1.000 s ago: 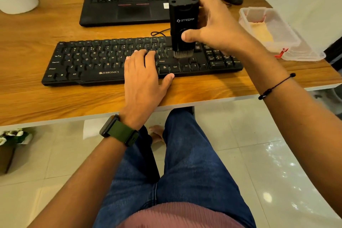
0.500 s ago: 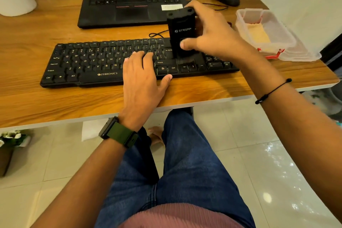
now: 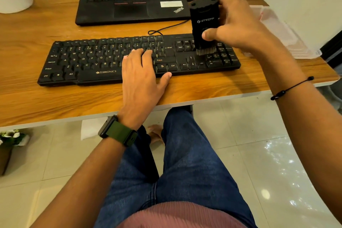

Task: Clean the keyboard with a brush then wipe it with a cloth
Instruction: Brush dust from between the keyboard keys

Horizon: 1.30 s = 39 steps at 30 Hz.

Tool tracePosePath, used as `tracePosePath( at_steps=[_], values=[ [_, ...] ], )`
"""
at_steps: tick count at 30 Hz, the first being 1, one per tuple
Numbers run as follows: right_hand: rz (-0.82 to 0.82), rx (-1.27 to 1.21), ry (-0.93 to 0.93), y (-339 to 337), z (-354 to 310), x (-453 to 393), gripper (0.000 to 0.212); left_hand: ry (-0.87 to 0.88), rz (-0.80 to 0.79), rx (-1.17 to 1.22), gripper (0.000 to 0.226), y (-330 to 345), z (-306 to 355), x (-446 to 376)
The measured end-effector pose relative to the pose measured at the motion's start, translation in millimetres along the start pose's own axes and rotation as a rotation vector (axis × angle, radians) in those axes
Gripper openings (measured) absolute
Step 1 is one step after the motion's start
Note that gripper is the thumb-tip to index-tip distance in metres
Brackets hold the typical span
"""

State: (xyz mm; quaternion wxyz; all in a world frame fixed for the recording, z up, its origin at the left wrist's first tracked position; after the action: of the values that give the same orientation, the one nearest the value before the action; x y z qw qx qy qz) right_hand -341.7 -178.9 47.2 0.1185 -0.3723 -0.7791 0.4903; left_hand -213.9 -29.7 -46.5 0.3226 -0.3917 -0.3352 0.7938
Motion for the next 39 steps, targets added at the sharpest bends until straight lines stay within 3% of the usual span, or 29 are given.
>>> tracePosePath(
  at_steps=[3,7,13,17,23,28,34,39],
  values=[
    [-0.099,-0.066,-0.065,17,-14,2,0.056,0.011,0.008,-0.013,0.068,-1,0,0],
    [-0.145,-0.404,-0.086,30,-28,6,0.046,0.01,0.005,-0.016,0.067,-1,0,-1],
    [-0.151,-0.225,-0.04,20,-8,10,0.054,0.006,-0.003,-0.01,0.068,0,0,0],
    [-0.06,-0.107,-0.002,4,0,11,0.061,0.001,-0.005,0.005,0.068,0,-1,0],
    [-0.058,-0.015,-0.085,17,-17,12,0.059,-0.004,-0.003,0.003,0.069,0,-1,0],
    [-0.059,-0.223,-0.125,31,-31,12,0.058,-0.001,-0.002,-0.004,0.069,0,-1,0],
    [-0.082,-0.156,-0.007,9,3,18,0.058,-0.009,-0.011,0.008,0.069,0,-2,-1],
    [0.05,-0.153,0.032,-11,18,21,0.058,-0.015,-0.011,0.006,0.069,0,-2,-1]
  ],
)
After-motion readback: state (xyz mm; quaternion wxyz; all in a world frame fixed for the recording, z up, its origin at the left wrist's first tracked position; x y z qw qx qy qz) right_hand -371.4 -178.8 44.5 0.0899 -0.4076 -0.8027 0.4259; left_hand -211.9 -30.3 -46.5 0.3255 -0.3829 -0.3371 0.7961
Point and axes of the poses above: each hand's wrist, its own x-axis away from the middle knuckle, its own y-axis out of the palm, z = x × y, the point moved 3 cm from there along -x, towards the middle knuckle, and after that the axes turned 9 degrees about x, right-handed, at the moved point
